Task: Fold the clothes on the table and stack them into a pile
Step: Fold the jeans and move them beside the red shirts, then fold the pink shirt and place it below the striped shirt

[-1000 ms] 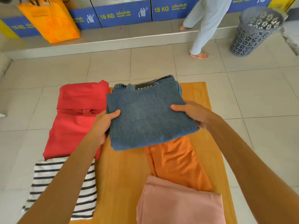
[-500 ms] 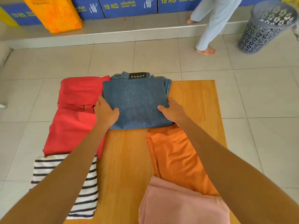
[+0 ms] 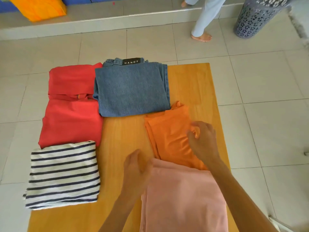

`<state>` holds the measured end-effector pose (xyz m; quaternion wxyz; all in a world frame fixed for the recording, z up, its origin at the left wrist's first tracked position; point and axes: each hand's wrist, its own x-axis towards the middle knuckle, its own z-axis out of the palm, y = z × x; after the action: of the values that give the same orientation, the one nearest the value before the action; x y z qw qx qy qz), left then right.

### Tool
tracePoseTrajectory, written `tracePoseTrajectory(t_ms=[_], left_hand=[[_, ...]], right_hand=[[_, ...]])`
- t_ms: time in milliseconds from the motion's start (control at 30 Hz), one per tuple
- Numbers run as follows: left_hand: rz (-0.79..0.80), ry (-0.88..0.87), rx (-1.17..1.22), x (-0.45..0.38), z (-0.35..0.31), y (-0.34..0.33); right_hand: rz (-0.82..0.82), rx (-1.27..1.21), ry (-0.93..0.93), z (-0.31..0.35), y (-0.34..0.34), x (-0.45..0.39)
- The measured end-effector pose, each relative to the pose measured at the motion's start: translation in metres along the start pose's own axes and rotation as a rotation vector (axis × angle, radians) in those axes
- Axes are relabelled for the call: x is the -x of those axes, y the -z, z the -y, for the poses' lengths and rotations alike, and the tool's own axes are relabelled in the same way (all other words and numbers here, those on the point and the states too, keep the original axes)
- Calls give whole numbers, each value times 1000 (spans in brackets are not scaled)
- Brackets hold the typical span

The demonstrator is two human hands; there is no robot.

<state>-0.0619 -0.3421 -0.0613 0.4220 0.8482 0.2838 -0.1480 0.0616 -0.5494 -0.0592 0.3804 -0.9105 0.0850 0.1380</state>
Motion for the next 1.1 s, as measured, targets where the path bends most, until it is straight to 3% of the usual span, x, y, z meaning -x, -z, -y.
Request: tracePoseTrajectory(t_ms=[200, 400, 567, 733, 900, 1100], left_hand=[[50, 24, -24, 48, 19, -24], [233, 59, -162, 63, 30, -26], [407, 86, -67, 60, 23, -16], [482, 93, -34, 60, 26, -8], [496, 42, 22, 67, 36, 11], [379, 75, 186, 77, 61, 59]], right_hand=[[-100, -1, -151, -63, 18, 87], [-153, 12, -335, -82, 15, 140], [-84, 52, -519, -91, 3, 175], [-26, 13, -643, -91, 1, 189], [80, -132, -616, -76, -1, 199], [133, -335, -482, -27, -24, 203]])
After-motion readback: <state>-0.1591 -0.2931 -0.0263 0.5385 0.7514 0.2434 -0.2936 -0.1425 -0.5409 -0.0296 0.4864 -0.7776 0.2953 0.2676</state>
